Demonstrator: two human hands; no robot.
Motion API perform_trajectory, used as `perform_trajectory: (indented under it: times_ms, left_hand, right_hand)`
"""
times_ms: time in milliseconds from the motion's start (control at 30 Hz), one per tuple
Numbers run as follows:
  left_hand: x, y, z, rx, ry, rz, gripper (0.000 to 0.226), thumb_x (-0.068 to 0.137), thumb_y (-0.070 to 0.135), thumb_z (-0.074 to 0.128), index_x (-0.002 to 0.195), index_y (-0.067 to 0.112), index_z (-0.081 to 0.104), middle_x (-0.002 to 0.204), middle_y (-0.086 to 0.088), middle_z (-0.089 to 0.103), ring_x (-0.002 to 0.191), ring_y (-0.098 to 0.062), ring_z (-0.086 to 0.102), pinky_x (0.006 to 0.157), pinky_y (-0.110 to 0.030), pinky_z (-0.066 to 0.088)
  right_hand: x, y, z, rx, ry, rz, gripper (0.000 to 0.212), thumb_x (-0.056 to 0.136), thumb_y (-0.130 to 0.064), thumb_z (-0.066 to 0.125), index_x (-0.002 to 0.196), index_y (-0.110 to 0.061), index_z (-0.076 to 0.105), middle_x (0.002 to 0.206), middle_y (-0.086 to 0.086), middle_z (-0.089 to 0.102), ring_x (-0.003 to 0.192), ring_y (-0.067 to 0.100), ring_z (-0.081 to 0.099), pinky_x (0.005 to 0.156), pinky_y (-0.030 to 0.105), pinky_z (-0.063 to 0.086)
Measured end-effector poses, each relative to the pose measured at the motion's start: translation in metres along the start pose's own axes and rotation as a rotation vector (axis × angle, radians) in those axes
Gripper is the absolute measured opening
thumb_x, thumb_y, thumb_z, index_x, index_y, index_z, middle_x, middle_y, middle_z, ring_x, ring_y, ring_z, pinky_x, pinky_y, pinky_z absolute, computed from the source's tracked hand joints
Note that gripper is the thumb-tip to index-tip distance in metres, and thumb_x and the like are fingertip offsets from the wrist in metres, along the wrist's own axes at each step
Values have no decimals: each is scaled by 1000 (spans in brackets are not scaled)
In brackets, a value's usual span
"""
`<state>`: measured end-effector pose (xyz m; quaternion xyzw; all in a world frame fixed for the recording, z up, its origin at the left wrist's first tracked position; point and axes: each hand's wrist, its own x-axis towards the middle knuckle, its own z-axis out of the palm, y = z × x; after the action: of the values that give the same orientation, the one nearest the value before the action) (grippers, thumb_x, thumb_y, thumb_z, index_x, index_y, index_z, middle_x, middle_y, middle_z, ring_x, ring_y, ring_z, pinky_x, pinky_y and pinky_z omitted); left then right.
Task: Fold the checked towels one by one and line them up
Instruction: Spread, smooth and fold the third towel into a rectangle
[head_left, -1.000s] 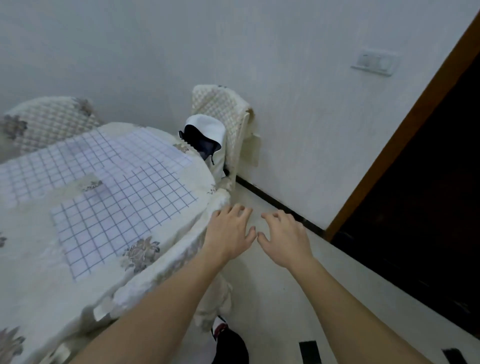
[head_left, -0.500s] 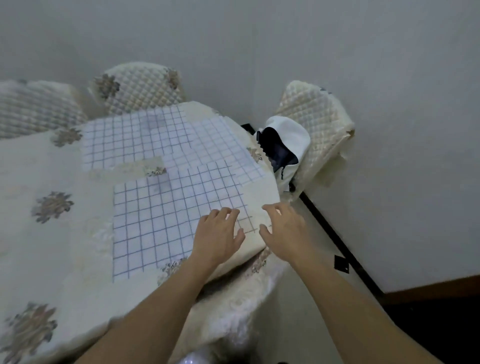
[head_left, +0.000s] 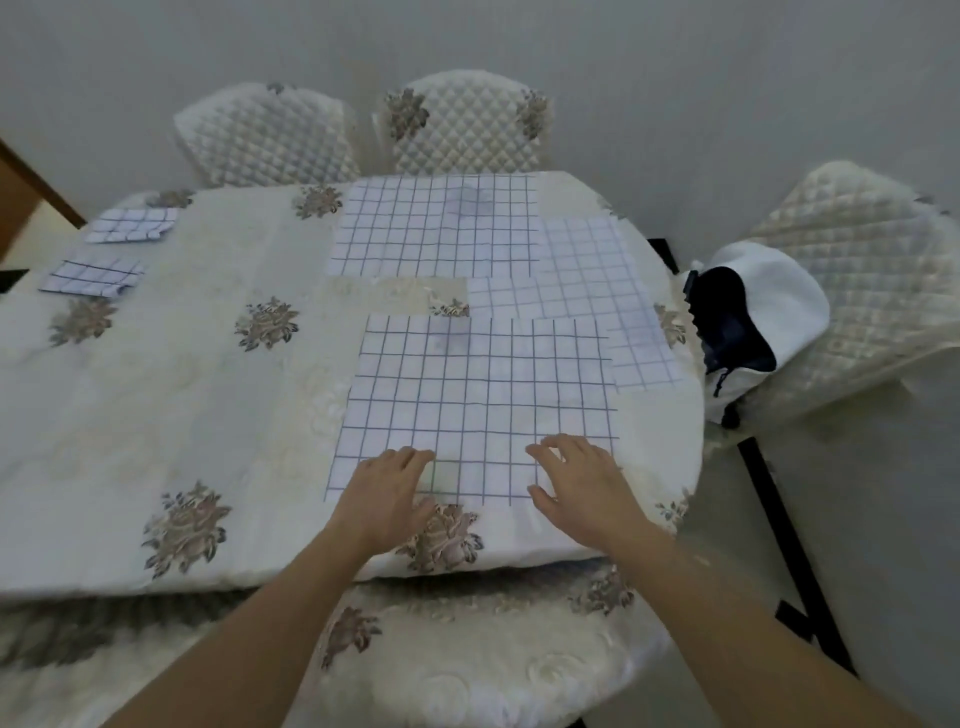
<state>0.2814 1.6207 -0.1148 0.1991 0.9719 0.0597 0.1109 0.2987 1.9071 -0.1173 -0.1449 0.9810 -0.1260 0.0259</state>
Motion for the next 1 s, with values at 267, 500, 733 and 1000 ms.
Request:
perform_trajectory:
  times_ms: [267, 500, 733, 1000]
  left_hand:
    - [10, -33, 60, -58, 85, 176, 58, 83, 45, 51, 134, 16, 55, 145, -5, 51, 129, -24, 49, 104, -44, 45]
    - [13, -46, 77, -57, 181, 236, 56, 89, 46, 53, 135, 14, 58, 145, -5, 53, 134, -25, 48, 107, -45, 43]
    - [11, -49, 88, 42, 264, 285, 46, 95, 43, 53, 130, 14, 63, 137, -5, 60, 119, -26, 58, 98, -43, 47]
    - [15, -62, 87, 84, 327, 392, 35, 99, 32, 52, 124, 13, 66, 134, -4, 63, 113, -25, 61, 90, -42, 51]
  right_hand:
    - [12, 5, 67, -92, -11, -172, 62, 90, -54, 58, 143, -23, 49, 147, 3, 50, 138, 26, 44, 110, 45, 41]
    - [8, 11, 90, -144, -20, -189, 66, 95, -64, 42, 149, -27, 42, 157, 0, 38, 146, 25, 33, 116, 46, 34]
    - [9, 12, 96, -152, 64, -202, 55, 98, -60, 43, 140, -28, 56, 152, 1, 48, 141, 25, 43, 110, 46, 41]
    - [7, 17, 95, -197, 129, -272, 41, 104, -44, 46, 135, -22, 60, 144, 3, 56, 135, 28, 51, 103, 46, 48]
